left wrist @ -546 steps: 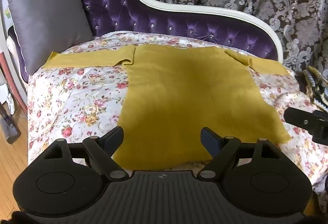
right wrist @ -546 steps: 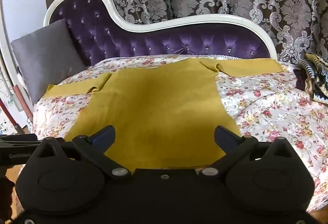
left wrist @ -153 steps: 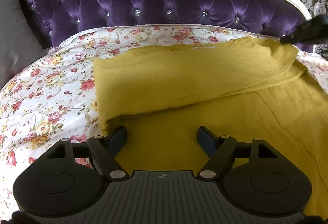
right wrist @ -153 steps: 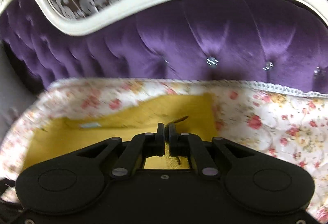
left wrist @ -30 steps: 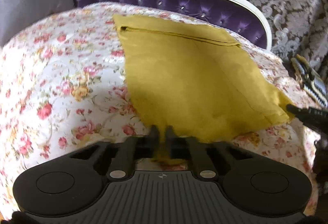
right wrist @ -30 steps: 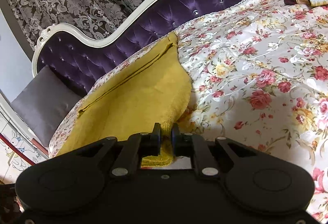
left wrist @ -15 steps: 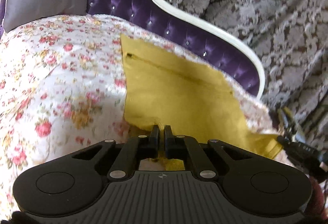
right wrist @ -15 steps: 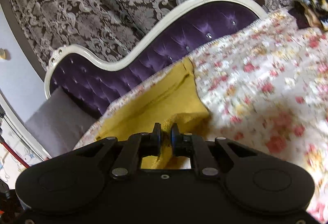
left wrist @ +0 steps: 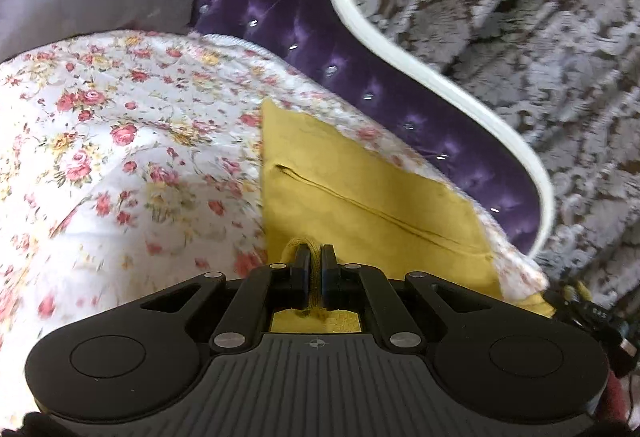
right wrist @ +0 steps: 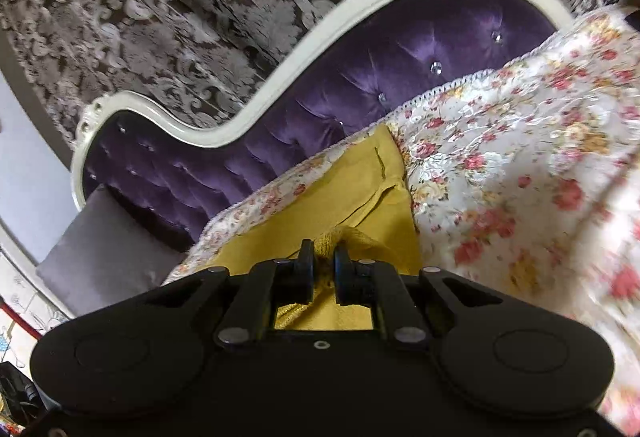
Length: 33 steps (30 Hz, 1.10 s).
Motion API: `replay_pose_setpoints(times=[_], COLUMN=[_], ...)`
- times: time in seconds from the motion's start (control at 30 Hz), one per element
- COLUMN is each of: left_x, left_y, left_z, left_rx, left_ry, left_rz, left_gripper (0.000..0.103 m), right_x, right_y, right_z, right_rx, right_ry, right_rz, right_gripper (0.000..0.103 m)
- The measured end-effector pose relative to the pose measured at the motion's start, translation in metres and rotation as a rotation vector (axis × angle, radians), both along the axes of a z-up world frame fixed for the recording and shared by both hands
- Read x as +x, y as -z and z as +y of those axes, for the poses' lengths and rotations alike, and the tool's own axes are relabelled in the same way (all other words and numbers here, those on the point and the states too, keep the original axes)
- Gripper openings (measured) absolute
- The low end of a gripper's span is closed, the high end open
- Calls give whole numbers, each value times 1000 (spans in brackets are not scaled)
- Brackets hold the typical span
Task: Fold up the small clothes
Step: 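Lift the hem with both tools and fold it toward the collar, release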
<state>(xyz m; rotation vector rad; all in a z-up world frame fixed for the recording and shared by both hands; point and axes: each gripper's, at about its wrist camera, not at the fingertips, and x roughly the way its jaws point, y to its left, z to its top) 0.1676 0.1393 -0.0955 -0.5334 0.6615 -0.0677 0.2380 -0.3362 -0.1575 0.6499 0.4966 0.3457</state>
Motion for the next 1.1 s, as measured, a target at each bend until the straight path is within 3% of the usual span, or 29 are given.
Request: replay_pose_setpoints(times=[0.2,0.3,0.33,0.37,0.43,0.5,0.57,0.6,0.7,0.83,1.1], left_x=[46,59,62,63,65,59,54,53,48,51,74], left_y=[22,24,24,22,15,7,1,1,6,19,31], left_z=[9,13,14,16,19,20,18,16,8,2,-8], left_rx=[17,17,18,30,62,96,157,186,254,277,366], left_ry=[-17,-14,-21,-35,-54,-51,-21,3,85,137,195], left_rz=[56,57,54,50,37,-2,-19,-18,3,37,42], left_gripper=[6,7,12,25,41,46,61,63,64,64,64], right_x=[51,62,63,63,60,54,47,47,43,48,68], right_y=[18,23,23,22,17,11,6,4,3,5,13], right_z=[10,12,12,11,8,5,7,10,22,38,51], right_rx=[-44,-60,-70,-80,-95,-104,-160,-196,-322,-463,-556], right_ry=[1,3,15,24,53,50,23,2,-72,-132,-169], right_rz=[81,96,87,74,45,9,-13,-21,-38,-55,-81], right_gripper=[18,26,30,43,60,60,60,60,60,60,60])
